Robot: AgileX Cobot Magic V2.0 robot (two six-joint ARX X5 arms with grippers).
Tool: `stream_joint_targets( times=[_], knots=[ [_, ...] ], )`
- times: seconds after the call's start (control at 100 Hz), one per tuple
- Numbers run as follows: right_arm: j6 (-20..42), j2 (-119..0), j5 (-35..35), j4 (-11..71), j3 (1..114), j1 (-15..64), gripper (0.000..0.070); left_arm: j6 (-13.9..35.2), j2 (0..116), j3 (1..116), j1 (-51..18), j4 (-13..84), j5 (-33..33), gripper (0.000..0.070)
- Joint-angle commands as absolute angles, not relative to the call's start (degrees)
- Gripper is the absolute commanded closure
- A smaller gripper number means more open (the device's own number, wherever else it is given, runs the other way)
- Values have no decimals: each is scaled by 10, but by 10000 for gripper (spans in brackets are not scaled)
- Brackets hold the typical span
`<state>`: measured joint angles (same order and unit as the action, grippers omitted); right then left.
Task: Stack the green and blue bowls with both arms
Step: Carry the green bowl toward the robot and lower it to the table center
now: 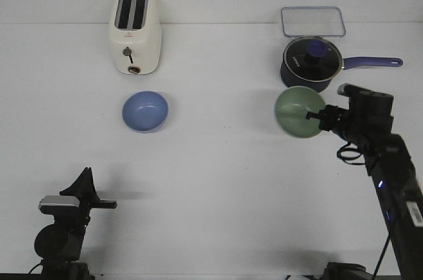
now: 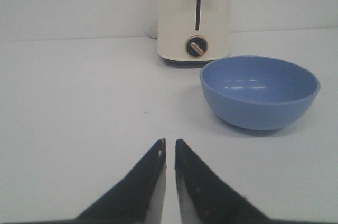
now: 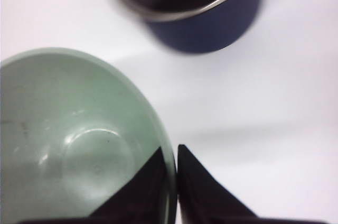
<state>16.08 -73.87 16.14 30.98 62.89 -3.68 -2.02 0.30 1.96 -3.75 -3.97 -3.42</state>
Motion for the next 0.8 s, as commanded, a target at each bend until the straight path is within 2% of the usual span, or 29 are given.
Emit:
stream_joint_targets(
  times=[0.0,0.12,0.25,0.37,0.57,0.79],
  knots=[
    [175,-707,165,302,604,-1,700,-19,2,8,-37,-48,-34,687],
    [192,-673,158,305,564,90,700,-19,2,8,-37,-48,-34,687],
    [204,-679,90,297,535,195,700,-19,2,8,-36,-48,-34,687],
    [219,-705,57,283,520,268,700,-19,2,8,-37,-48,-34,687],
    [235,-759,30,262,520,328,700,-19,2,8,-37,-48,-34,687],
    [240,-811,29,253,520,350,700,-19,2,8,-37,-48,-34,687]
  ],
)
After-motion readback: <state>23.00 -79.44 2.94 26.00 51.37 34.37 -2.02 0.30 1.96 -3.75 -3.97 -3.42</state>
